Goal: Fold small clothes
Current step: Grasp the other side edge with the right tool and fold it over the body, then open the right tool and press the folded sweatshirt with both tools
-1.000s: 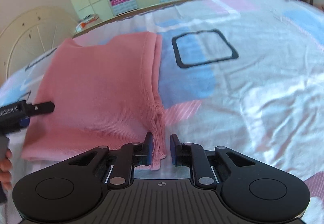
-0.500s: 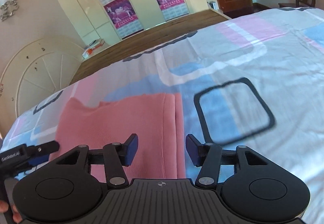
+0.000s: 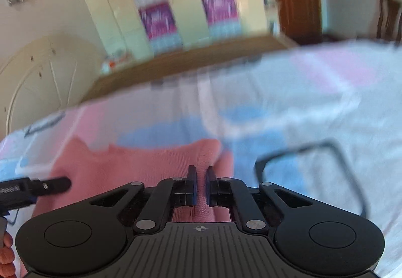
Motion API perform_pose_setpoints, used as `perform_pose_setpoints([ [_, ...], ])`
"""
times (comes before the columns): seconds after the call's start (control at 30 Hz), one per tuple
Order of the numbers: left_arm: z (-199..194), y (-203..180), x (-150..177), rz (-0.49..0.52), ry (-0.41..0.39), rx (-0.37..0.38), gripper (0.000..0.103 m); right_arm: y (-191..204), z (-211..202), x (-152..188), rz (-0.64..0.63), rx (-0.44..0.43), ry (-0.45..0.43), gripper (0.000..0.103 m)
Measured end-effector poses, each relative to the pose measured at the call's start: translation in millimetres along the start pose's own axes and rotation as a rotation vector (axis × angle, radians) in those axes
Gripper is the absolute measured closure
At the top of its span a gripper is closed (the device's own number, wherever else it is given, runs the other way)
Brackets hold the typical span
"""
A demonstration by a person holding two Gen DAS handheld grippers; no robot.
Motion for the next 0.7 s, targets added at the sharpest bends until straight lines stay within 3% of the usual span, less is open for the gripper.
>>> perform_pose_setpoints([
  [0.07, 2, -4, 1, 0.024, -0.028, -0.020, 0.052, 1, -4, 5, -0.098, 0.073, -0.071, 0.097],
  [0.17, 17, -3, 2, 0.034, -0.002, -0.069, 0.046, -14, 26, 19, -0.060, 0.113, 0.037, 0.097],
  [0.23, 19, 0, 3, 0.014, 0.008, -0.093, 0.032, -13, 31, 22, -0.068, 0.127, 0.045, 0.097],
  [0.27, 17, 0, 2, 0.017, 0.005, -0.106, 0.030, -11, 28, 19, -0.064, 0.120, 0.043, 0.097],
  [0.43, -19, -1, -4, 0.042, -0.054, -0.113, 0.035, -11, -3, 2, 0.001, 0.065, -0.016, 0.092],
  [0.47, -27, -4, -4, 0.058, -0.064, -0.106, 0.035, -6, -9, 0, -0.010, 0.058, -0.027, 0.088],
  [0.57, -47, -16, 2, 0.104, -0.079, -0.082, 0.035, 7, -25, 1, -0.059, 0.049, -0.036, 0.053],
  [0.67, -59, -27, 19, 0.155, -0.065, -0.073, 0.035, 16, -35, 10, -0.100, 0.043, -0.039, 0.054],
  [0.7, -60, -30, 25, 0.164, -0.053, -0.068, 0.035, 20, -39, 15, -0.104, 0.030, -0.039, 0.058],
])
Point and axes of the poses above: each gripper's, at about its wrist camera, not at the fingertips, and z roughly the way its jaws point, y to its left, x to its underside, the point moved 4 cm from there along z, roughly the way its jaws point, and after that the axes turned 9 degrees about z, right-handed, at the moved point
